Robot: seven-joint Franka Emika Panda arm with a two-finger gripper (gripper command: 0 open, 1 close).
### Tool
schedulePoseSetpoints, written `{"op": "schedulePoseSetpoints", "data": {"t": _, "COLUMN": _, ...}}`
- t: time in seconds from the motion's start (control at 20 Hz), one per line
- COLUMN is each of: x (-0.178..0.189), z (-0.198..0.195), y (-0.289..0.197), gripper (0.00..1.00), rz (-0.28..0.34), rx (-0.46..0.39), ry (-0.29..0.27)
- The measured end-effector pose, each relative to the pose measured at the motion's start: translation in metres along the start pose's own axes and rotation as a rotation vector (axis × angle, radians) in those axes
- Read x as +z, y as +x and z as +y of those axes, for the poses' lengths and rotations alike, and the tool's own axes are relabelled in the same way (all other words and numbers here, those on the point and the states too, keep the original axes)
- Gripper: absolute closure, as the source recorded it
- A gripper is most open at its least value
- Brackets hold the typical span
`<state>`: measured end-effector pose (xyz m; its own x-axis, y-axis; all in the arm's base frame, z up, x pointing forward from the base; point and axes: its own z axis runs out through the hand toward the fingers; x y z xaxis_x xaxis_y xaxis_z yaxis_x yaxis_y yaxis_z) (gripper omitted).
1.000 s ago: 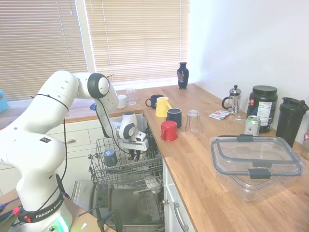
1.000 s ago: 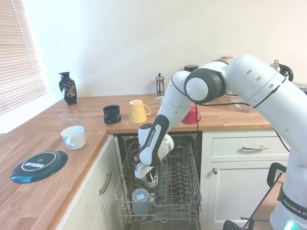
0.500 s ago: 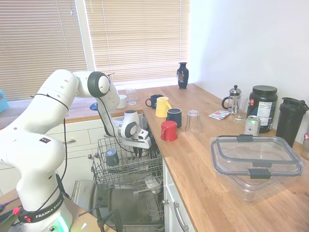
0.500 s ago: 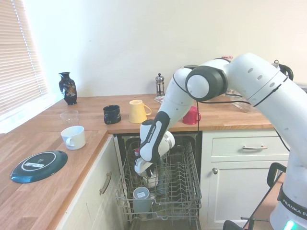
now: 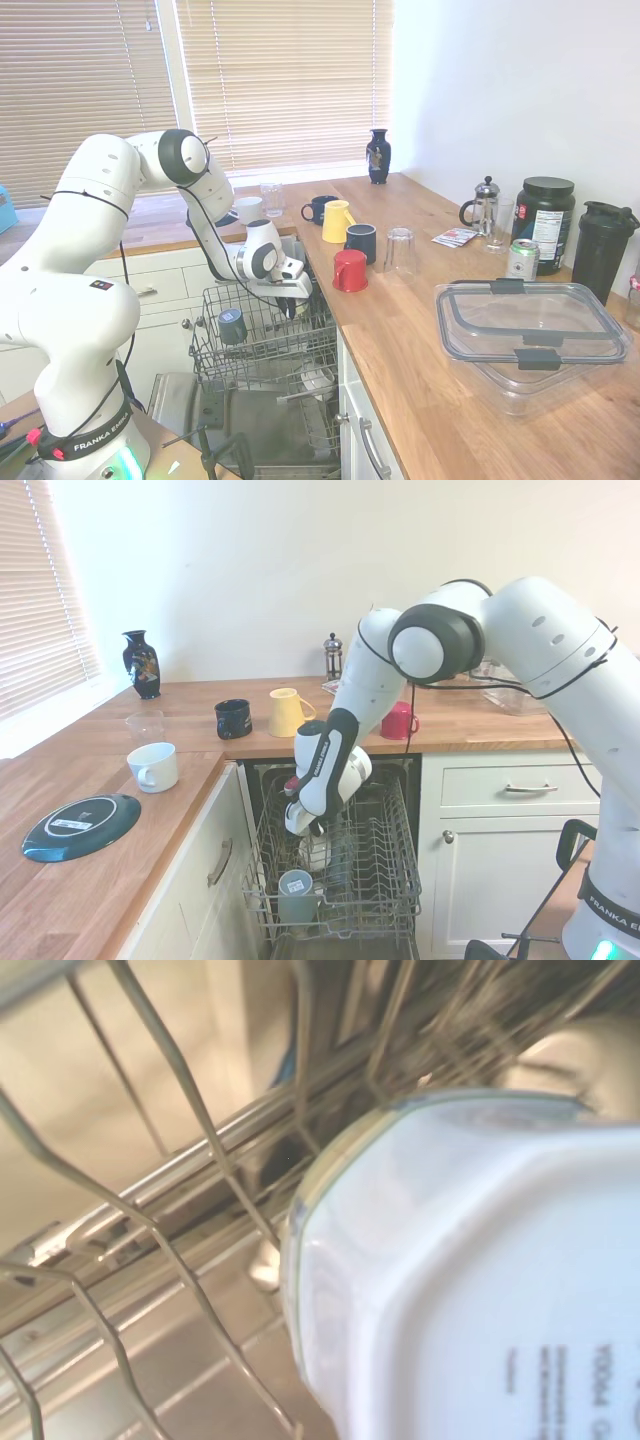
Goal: Unload a mug from dishwasher
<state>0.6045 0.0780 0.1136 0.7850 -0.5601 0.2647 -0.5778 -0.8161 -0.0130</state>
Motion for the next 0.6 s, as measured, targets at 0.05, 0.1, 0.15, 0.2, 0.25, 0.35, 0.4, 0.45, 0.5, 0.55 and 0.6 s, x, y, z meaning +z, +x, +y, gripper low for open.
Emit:
{"op": "schedulePoseSetpoints", "data": {"t": 0.05, "x": -0.006, "z": 0.003, "y": 0.0, "gripper": 1.0, "rz": 0.009, "rx": 0.0, "ry": -0.005}}
{"op": "schedulePoseSetpoints", "data": {"t": 0.1, "x": -0.012, "z": 0.006, "y": -0.002, "gripper": 1.0, "rz": 0.017, "rx": 0.001, "ry": -0.01}}
{"op": "schedulePoseSetpoints", "data": {"t": 0.15, "x": -0.018, "z": 0.008, "y": -0.004, "gripper": 1.0, "rz": 0.024, "rx": 0.002, "ry": -0.015}}
{"op": "schedulePoseSetpoints", "data": {"t": 0.2, "x": -0.023, "z": 0.009, "y": -0.008, "gripper": 1.0, "rz": 0.03, "rx": 0.0, "ry": -0.018}}
{"op": "schedulePoseSetpoints", "data": {"t": 0.25, "x": -0.029, "z": 0.01, "y": -0.012, "gripper": 1.0, "rz": 0.035, "rx": -0.003, "ry": -0.018}}
{"op": "schedulePoseSetpoints", "data": {"t": 0.35, "x": -0.039, "z": 0.011, "y": -0.019, "gripper": 1.0, "rz": 0.043, "rx": -0.01, "ry": -0.019}}
{"op": "schedulePoseSetpoints", "data": {"t": 0.4, "x": -0.043, "z": 0.01, "y": -0.022, "gripper": 1.0, "rz": 0.048, "rx": -0.012, "ry": -0.02}}
{"op": "schedulePoseSetpoints", "data": {"t": 0.45, "x": -0.048, "z": 0.009, "y": -0.025, "gripper": 1.0, "rz": 0.053, "rx": -0.016, "ry": -0.021}}
{"op": "schedulePoseSetpoints", "data": {"t": 0.5, "x": -0.052, "z": 0.008, "y": -0.028, "gripper": 1.0, "rz": 0.059, "rx": -0.02, "ry": -0.021}}
{"op": "schedulePoseSetpoints", "data": {"t": 0.55, "x": -0.057, "z": 0.008, "y": -0.033, "gripper": 1.0, "rz": 0.063, "rx": -0.024, "ry": -0.023}}
{"op": "schedulePoseSetpoints", "data": {"t": 0.6, "x": -0.061, "z": 0.007, "y": -0.037, "gripper": 1.0, "rz": 0.066, "rx": -0.026, "ry": -0.023}}
